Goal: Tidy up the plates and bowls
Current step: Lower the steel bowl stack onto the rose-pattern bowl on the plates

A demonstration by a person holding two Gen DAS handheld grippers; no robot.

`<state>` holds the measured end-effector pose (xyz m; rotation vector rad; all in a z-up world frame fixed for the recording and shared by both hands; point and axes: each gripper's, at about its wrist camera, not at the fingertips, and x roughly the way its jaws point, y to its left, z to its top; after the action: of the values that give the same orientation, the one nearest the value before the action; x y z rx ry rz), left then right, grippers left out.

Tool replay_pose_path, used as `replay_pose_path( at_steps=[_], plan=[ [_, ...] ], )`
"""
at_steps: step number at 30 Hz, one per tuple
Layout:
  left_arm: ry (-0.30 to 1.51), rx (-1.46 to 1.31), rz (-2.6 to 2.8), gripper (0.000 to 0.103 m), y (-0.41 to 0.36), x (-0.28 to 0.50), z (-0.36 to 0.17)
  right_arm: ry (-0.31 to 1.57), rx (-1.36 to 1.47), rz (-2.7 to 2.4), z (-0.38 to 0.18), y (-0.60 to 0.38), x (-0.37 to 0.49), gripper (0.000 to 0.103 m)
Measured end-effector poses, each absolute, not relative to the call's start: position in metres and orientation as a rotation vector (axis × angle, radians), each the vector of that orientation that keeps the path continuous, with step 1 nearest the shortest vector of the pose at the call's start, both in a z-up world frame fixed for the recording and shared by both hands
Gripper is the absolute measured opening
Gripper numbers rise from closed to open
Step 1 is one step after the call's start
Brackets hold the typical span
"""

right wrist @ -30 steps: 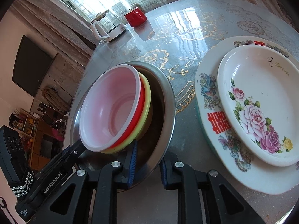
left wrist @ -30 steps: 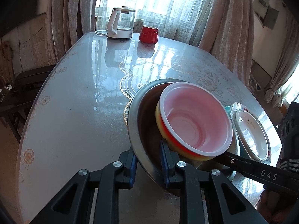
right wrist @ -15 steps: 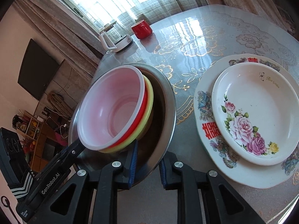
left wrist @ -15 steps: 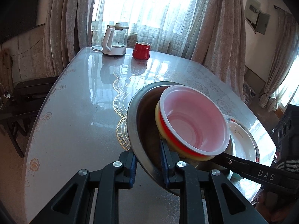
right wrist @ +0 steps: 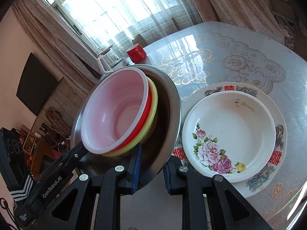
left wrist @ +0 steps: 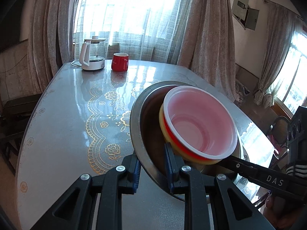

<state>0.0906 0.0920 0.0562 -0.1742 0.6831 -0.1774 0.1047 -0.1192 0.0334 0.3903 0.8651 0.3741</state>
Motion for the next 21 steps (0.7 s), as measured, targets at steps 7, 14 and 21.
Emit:
replay_pose_path(
  at_steps=[7,14,21],
  plan=[
    [0.682,-0.156,-0.246,0.023,0.056,0.100,0.062,0.833,0.422,0.312,0.041,-0.159,0.095,0.021],
    [0.692,-0.146,-0.313,0.023,0.019,0.110,0.065,0.803,0.445,0.236,0.046,-0.196,0.087,0.021],
    [0.703,-0.130,-0.352,0.023,-0.008,0.115,0.062,0.799,0.469,0.181,0.043,-0.222,0.087,0.021]
  ],
)
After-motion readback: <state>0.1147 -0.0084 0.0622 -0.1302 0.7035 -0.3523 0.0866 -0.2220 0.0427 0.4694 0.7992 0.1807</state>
